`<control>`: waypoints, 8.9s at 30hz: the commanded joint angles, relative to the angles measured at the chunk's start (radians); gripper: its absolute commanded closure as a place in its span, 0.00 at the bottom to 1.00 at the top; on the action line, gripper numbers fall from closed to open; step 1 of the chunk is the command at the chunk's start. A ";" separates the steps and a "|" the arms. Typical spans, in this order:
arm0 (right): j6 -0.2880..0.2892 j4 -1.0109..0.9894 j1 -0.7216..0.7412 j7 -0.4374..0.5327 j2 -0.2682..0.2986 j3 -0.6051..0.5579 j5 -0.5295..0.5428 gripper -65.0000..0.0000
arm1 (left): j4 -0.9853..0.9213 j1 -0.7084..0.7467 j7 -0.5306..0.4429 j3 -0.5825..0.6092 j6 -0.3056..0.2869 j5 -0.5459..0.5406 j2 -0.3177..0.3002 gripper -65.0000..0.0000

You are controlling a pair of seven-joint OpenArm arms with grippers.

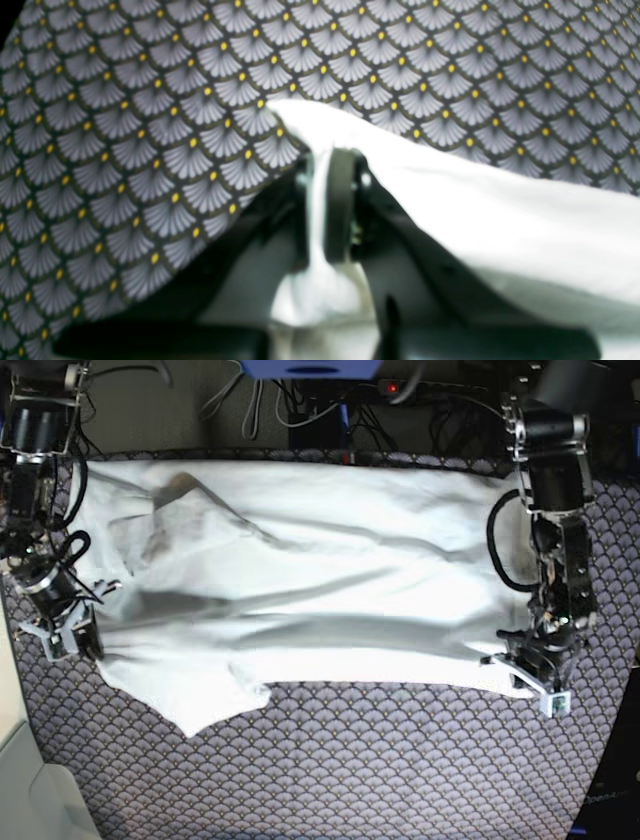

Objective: Fold the T-shirt properly
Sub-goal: 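Fold the hem-side corners over toward the collar edge with both grippers, then release the fold and move the right gripper to the loose sleeve, then grasp the sleeve with the right gripper and tuck it onto the fold, then grip both ends of the white strip with left and right grippers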

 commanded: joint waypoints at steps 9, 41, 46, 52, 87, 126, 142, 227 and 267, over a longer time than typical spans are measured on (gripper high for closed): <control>-0.006 0.175 -0.158 0.032 0.026 0.042 0.130 1.00 | 0.231 0.127 0.075 -0.076 0.002 -0.155 -0.022 0.99; 0.065 0.256 -0.480 0.110 0.021 0.146 0.144 1.00 | 0.383 0.339 0.258 -0.143 0.001 -0.190 -0.045 0.99; 0.065 0.250 -0.500 0.116 0.021 0.149 0.144 1.00 | 0.382 0.368 0.259 -0.145 0.001 -0.196 -0.091 0.99; 0.065 0.207 -0.500 0.115 0.021 0.145 0.144 1.00 | 0.340 0.391 0.259 -0.142 0.001 -0.190 -0.101 0.99; 0.065 0.419 -0.566 0.096 0.003 0.266 0.144 0.56 | 0.436 0.391 0.394 -0.169 -0.111 -0.198 -0.135 0.29; 0.065 -0.343 0.301 -0.283 -0.028 -0.406 0.141 0.56 | 0.439 0.437 0.431 -0.166 -0.105 -0.190 -0.107 0.29; 0.065 -0.168 0.261 -0.278 0.007 -0.376 0.141 1.00 | 0.428 0.433 0.423 -0.165 -0.105 -0.190 -0.106 0.29; 0.065 0.566 -0.476 -0.418 -0.151 0.063 0.138 0.61 | 0.439 0.454 0.422 -0.102 -0.111 -0.198 -0.112 0.29; 0.065 0.337 -0.395 -0.410 -0.128 0.026 0.138 0.62 | 0.406 0.439 0.491 -0.201 -0.111 -0.201 -0.075 0.29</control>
